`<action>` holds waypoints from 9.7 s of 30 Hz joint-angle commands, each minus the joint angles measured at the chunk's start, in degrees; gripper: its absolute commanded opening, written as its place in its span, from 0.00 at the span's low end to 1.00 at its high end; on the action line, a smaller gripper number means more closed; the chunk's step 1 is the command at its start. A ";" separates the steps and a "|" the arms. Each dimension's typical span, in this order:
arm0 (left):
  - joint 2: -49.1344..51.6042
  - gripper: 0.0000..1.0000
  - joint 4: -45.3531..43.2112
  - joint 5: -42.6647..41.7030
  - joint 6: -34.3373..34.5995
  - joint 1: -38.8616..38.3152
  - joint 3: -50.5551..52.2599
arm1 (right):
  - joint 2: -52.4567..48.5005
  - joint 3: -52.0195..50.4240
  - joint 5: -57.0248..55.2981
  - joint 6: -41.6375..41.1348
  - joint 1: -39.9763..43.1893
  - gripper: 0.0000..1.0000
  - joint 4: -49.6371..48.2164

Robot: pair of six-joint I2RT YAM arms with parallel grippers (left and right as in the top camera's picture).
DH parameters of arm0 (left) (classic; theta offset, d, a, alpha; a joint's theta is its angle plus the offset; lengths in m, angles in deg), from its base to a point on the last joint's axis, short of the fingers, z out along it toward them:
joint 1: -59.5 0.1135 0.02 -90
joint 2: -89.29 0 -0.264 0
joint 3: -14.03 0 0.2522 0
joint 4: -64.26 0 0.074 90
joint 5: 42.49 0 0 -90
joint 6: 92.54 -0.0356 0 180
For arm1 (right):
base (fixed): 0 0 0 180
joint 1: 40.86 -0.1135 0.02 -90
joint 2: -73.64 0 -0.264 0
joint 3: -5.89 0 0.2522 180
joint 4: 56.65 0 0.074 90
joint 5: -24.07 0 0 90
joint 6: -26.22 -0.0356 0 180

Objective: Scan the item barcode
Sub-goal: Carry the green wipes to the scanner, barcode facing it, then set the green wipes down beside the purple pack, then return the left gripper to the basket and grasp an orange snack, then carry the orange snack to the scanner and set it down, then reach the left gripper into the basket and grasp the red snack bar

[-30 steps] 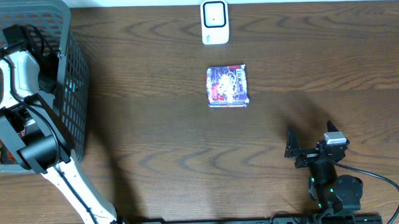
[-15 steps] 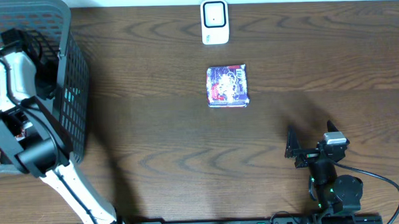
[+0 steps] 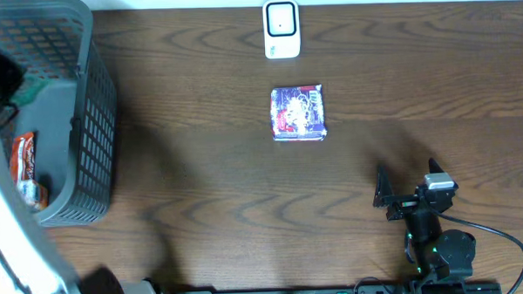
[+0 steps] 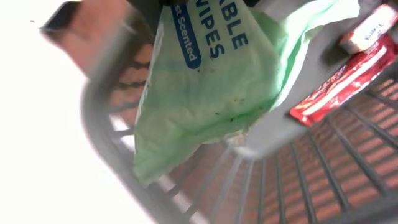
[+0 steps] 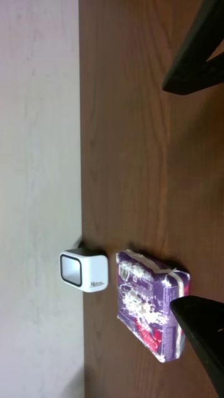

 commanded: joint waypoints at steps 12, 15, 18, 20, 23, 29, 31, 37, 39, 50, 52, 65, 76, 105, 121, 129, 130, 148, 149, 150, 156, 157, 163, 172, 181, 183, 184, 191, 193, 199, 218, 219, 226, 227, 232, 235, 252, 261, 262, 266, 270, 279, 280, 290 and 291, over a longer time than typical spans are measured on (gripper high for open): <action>-7.78 0.08 -0.70 -20.61 -16.94 -24.81 1.57 | 0.31 -0.17 -0.33 0.61 0.76 0.99 0.11; -3.45 0.08 -0.44 -13.14 -17.11 -31.74 3.34 | 0.31 -0.20 -0.31 0.61 0.76 0.99 0.13; 2.47 0.08 0.50 -7.56 -17.11 -37.09 3.89 | 0.31 -0.20 -0.31 0.61 0.76 0.99 0.13; 6.82 0.07 0.81 -5.53 -17.07 -39.85 3.89 | 0.31 -0.17 -0.31 0.61 0.76 0.99 0.13; 13.22 0.08 0.33 -4.39 -15.50 -42.82 3.89 | 0.31 -0.20 -0.33 0.61 0.76 0.99 0.13; 25.59 0.08 0.35 -3.39 -12.07 -46.80 3.89 | 0.31 -0.17 -0.33 0.61 0.76 0.99 0.11; 28.65 0.08 0.13 -3.39 -11.58 -47.91 3.89 | 0.31 -0.20 -0.33 0.59 0.76 0.99 0.13; 35.12 0.08 -1.60 -3.43 -10.01 -51.63 3.89 | 0.31 -0.20 -0.33 0.61 0.76 0.99 0.13; 35.87 0.10 -2.27 -3.41 -8.55 -52.83 3.89 | 0.31 -0.20 -0.33 0.61 0.76 0.99 0.13; 33.16 0.64 -1.75 -3.39 -8.44 -52.15 1.03 | 0.31 -0.17 -0.31 0.61 0.76 0.99 0.13; 30.80 0.65 -1.03 -3.41 -8.44 -50.69 -0.09 | 0.31 -0.17 -0.33 0.61 0.76 0.99 0.13; 2.27 0.81 -2.32 -2.99 -8.48 -40.54 -1.62 | 0.31 -0.20 -0.31 0.61 0.76 0.99 0.13; -11.04 0.98 -1.62 5.97 -8.44 -26.95 -1.60 | 0.31 -0.17 -0.31 0.61 0.76 0.99 0.13; 4.11 0.98 5.68 10.08 3.37 1.57 -0.94 | 0.31 -0.20 -0.33 0.61 0.76 0.99 0.13; 12.59 0.98 11.58 24.26 10.64 3.45 0.09 | 0.31 -0.20 -0.31 0.61 0.76 0.99 0.11; 16.24 0.98 10.64 26.77 11.32 3.43 4.48 | 0.31 -0.17 -0.31 0.61 0.76 0.99 0.11; 16.85 0.98 10.19 28.65 11.78 3.43 5.18 | 0.31 -0.20 -0.33 0.61 0.76 0.99 0.13; 33.31 0.98 15.02 34.14 13.00 5.84 7.80 | 0.31 -0.17 -0.33 0.61 0.76 0.99 0.13; 33.92 0.95 15.58 34.10 13.77 5.84 7.91 | 0.31 -0.20 -0.33 0.61 0.76 0.99 0.13; 34.64 0.92 16.06 34.10 14.53 5.84 8.20 | 0.31 -0.20 -0.31 0.61 0.76 0.99 0.13; 36.35 0.79 16.28 33.62 14.47 5.84 10.93 | 0.31 -0.20 -0.33 0.61 0.76 0.99 0.13; 36.35 0.77 16.26 33.07 14.47 5.84 11.34 | 0.31 -0.20 -0.33 0.61 0.76 0.99 0.13; 36.22 0.08 16.50 32.59 14.45 5.84 10.62 | 0.31 -0.17 -0.33 0.61 0.76 0.99 0.13; 29.53 0.07 19.37 23.78 14.45 5.70 1.09 | 0.31 -0.20 -0.31 0.61 0.76 0.99 0.13; 7.30 0.07 4.11 -5.29 5.27 3.80 -3.43 | 0.31 -0.20 -0.31 0.61 0.76 0.99 0.11; 2.19 0.07 -0.74 -16.63 1.11 1.16 -3.43 | 0.31 -0.17 -0.31 0.61 0.76 0.99 0.13; 0.55 0.07 -2.25 -20.13 -0.48 -0.55 -3.43 | 0.31 -0.20 -0.31 0.61 0.76 0.99 0.13; -2.51 0.07 -3.74 -23.34 -16.61 -23.28 -1.84 | 0.31 -0.20 -0.33 0.61 0.76 0.99 0.13; -0.94 0.07 -3.74 -18.67 -17.57 -30.27 0.39 | 0.31 -0.17 -0.33 0.61 0.76 0.99 0.13; 6.91 0.07 -2.01 6.16 -17.53 -45.44 6.88 | 0.31 -0.20 -0.33 0.61 0.76 0.99 0.13; 26.23 0.45 -1.60 16.76 -8.81 -53.70 8.13 | 0.31 -0.17 -0.33 0.61 0.76 0.99 0.13; 25.57 0.48 -1.46 16.79 -9.51 -53.44 7.17 | 0.31 -0.20 -0.33 0.61 0.76 0.99 0.13; 14.73 0.58 -4.81 30.42 -10.40 -46.03 -2.69 | 0.31 -0.17 -0.31 0.61 0.76 0.99 0.11; 12.61 0.59 -6.54 32.24 -10.38 -43.76 -2.89 | 0.31 -0.20 -0.33 0.61 0.76 0.99 0.13; 5.73 0.66 -10.01 33.27 -7.91 -28.22 -2.89 | 0.31 -0.17 -0.31 0.61 0.76 0.99 0.13; 4.76 0.70 -8.35 33.24 -3.58 -19.06 -2.89 | 0.31 -0.20 -0.33 0.61 0.76 0.99 0.13; 6.78 0.70 -11.78 32.85 -6.91 4.22 15.28 | 0.31 -0.17 -0.31 0.61 0.76 0.99 0.13; 7.80 0.70 -25.92 32.85 -27.74 4.94 30.32 | 0.31 -0.20 -0.33 0.61 0.76 0.99 0.13; 8.20 0.71 -27.10 32.83 -28.85 4.98 31.41 | 0.31 -0.20 -0.31 0.61 0.76 0.99 0.13; 11.74 0.69 -28.13 32.57 -29.79 5.62 32.83 | 0.31 -0.20 -0.33 0.61 0.76 0.99 0.13; 15.37 0.64 -28.09 27.82 -34.36 6.12 32.83 | 0.31 -0.20 -0.33 0.61 0.76 0.99 0.13; 20.72 0.64 -29.59 22.97 -37.97 6.16 32.83 | 0.31 -0.20 -0.31 0.61 0.76 0.99 0.13; 21.24 0.64 -29.81 24.04 -37.94 6.25 32.83 | 0.31 -0.20 -0.33 0.61 0.76 0.99 0.11; 23.65 0.64 -32.74 28.81 -41.16 6.43 32.92 | 0.31 -0.20 -0.33 0.61 0.76 0.99 0.13; 24.26 0.64 -32.79 28.79 -41.13 6.51 32.94 | 0.31 -0.17 -0.33 0.61 0.76 0.99 0.13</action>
